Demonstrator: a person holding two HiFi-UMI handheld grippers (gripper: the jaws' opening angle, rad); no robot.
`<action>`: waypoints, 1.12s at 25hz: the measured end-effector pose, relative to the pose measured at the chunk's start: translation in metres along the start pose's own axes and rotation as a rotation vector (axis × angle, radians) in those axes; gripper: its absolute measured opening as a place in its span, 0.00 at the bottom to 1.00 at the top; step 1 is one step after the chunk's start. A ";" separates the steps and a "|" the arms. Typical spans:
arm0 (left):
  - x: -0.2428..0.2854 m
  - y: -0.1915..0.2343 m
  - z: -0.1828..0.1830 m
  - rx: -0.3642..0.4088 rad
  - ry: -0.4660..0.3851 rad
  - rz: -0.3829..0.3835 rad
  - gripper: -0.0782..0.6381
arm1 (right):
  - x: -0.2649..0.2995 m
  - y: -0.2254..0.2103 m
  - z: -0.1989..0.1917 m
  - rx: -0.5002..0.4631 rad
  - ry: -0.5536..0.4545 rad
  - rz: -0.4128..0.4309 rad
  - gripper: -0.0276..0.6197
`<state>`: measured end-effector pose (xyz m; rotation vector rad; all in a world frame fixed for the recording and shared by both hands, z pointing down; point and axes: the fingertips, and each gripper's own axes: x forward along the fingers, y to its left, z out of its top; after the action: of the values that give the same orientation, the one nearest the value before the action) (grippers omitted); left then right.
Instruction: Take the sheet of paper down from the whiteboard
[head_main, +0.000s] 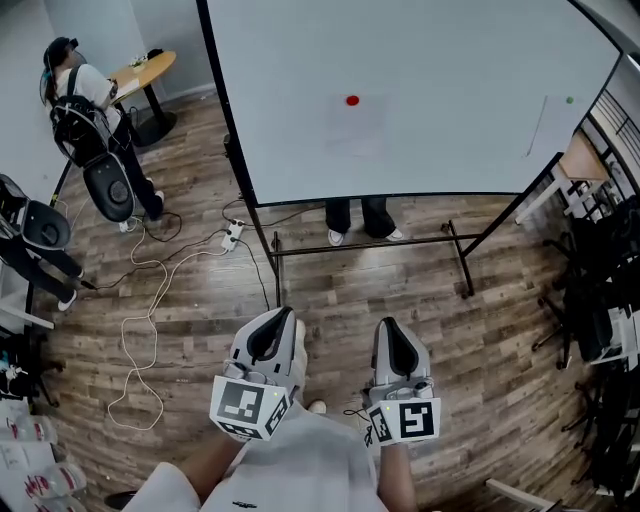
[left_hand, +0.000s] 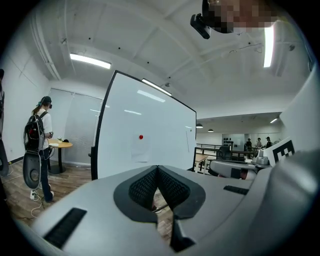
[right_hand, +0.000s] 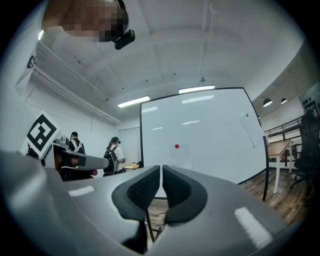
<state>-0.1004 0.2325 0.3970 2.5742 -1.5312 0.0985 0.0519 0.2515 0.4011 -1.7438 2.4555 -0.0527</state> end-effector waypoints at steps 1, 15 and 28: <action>0.012 0.004 0.001 -0.002 0.001 -0.004 0.12 | 0.011 -0.006 -0.001 0.001 0.002 0.000 0.06; 0.202 0.086 0.052 -0.002 -0.005 -0.103 0.12 | 0.199 -0.078 0.017 -0.020 -0.012 -0.068 0.09; 0.297 0.121 0.083 0.004 -0.018 -0.174 0.12 | 0.296 -0.124 0.030 -0.044 -0.023 -0.128 0.11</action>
<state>-0.0657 -0.0953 0.3646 2.7045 -1.3058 0.0593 0.0764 -0.0673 0.3592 -1.9072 2.3433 0.0085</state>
